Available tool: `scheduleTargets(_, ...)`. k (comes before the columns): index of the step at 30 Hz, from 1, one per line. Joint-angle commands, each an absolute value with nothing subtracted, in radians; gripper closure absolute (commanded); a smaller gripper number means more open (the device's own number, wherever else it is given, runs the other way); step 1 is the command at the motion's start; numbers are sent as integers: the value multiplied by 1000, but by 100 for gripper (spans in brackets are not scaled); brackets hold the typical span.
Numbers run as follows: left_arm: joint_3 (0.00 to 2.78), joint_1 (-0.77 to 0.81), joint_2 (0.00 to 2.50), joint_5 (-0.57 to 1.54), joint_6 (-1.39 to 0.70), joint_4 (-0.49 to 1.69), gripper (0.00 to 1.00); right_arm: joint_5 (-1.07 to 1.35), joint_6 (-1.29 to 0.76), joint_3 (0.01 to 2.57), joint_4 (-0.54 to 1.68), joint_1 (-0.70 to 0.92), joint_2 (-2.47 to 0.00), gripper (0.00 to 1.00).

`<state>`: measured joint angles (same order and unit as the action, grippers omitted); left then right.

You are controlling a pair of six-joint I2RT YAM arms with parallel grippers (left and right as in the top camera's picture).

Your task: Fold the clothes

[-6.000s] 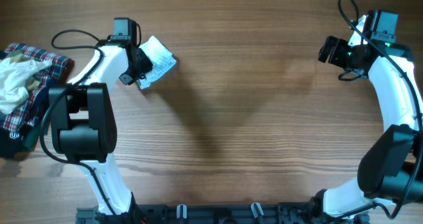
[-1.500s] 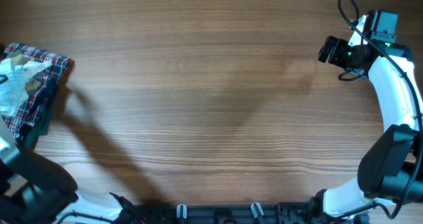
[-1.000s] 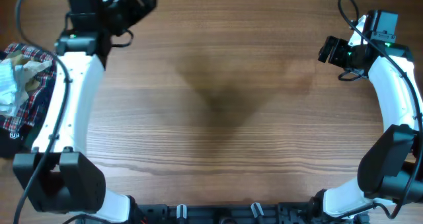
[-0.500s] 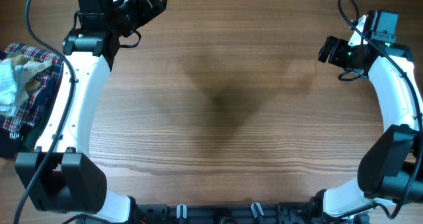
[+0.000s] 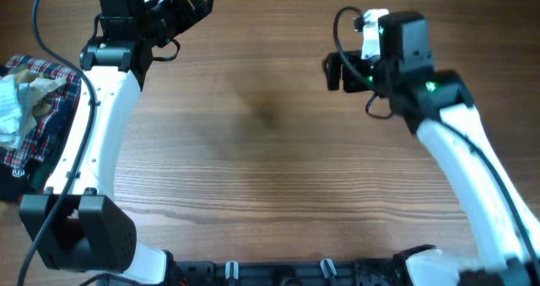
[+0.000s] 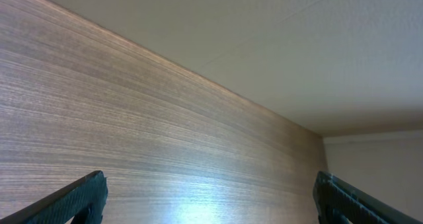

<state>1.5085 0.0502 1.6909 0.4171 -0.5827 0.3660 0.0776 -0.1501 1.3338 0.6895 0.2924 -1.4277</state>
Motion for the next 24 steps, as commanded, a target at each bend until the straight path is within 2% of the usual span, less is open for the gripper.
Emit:
scheduleTargets(1,1519,54,1685,422,-592,363,0,2,-84,1333,686,376,-1205,0)
scheduleTargets(5,1519,54,1685,422,-592,364,0,-8,-59,1333,728,384,-959,0)
scheduleTargets(10,1519,54,1685,422,-592,364,0,-83,107,1308,798,377,-588,0)
scheduleTargets(12,1519,54,1685,422,-592,364,0,-83,109,1209,798,366,-397,0)
scheduleTargets(16,1519,54,1685,422,-592,369,0,-83,137,978,762,326,-166,0)
scheduleTargets(18,1519,54,1685,422,-592,378,0,-83,163,842,678,287,-115,0)
scheduleTargets(24,1519,54,1685,422,-592,379,0,27,155,383,93,166,-89,0)
